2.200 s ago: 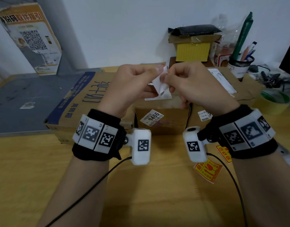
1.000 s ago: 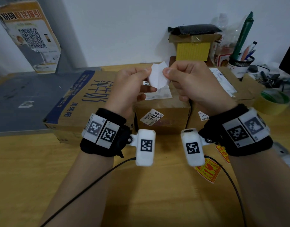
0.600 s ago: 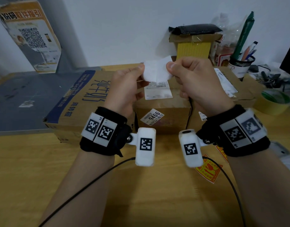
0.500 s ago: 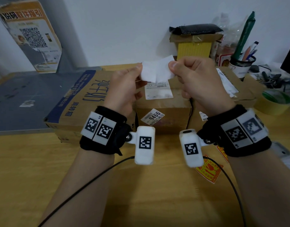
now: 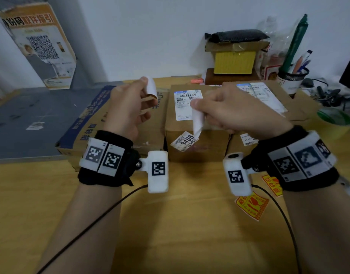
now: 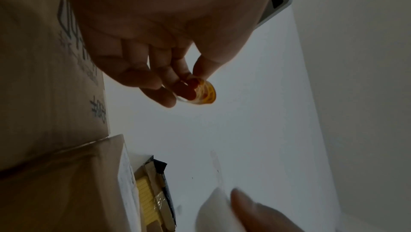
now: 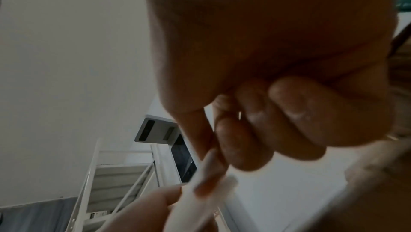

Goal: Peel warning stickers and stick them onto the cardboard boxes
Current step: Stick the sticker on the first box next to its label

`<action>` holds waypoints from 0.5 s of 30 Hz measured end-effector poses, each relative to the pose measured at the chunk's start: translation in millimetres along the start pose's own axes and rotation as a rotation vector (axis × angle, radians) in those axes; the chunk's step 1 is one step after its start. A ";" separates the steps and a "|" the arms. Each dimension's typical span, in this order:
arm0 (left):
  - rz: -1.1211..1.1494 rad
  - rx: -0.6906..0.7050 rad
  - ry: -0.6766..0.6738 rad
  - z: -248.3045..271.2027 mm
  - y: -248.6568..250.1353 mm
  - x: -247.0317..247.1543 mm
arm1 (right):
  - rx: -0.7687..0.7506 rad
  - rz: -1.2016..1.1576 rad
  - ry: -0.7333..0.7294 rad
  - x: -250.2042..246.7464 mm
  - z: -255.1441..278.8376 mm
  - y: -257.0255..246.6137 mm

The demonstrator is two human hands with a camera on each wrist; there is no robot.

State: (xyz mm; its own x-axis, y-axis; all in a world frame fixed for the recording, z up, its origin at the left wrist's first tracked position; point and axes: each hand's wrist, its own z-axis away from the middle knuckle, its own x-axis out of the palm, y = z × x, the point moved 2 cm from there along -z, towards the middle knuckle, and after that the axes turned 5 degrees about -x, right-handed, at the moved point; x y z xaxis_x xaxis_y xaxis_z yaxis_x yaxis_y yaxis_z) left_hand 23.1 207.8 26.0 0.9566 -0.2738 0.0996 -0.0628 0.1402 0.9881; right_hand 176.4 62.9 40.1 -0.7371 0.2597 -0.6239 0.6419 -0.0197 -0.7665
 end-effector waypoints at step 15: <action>-0.012 -0.038 -0.160 10.1 4.8 11.3 | -0.105 0.053 -0.169 10.5 -0.2 -1.7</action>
State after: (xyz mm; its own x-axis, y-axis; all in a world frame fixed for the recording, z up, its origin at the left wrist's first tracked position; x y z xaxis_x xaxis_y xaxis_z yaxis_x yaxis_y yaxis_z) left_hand 30.8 195.9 33.1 0.8996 -0.4231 0.1086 -0.0382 0.1714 0.9845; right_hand 167.6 65.8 34.9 -0.7207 0.0950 -0.6867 0.6930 0.0737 -0.7172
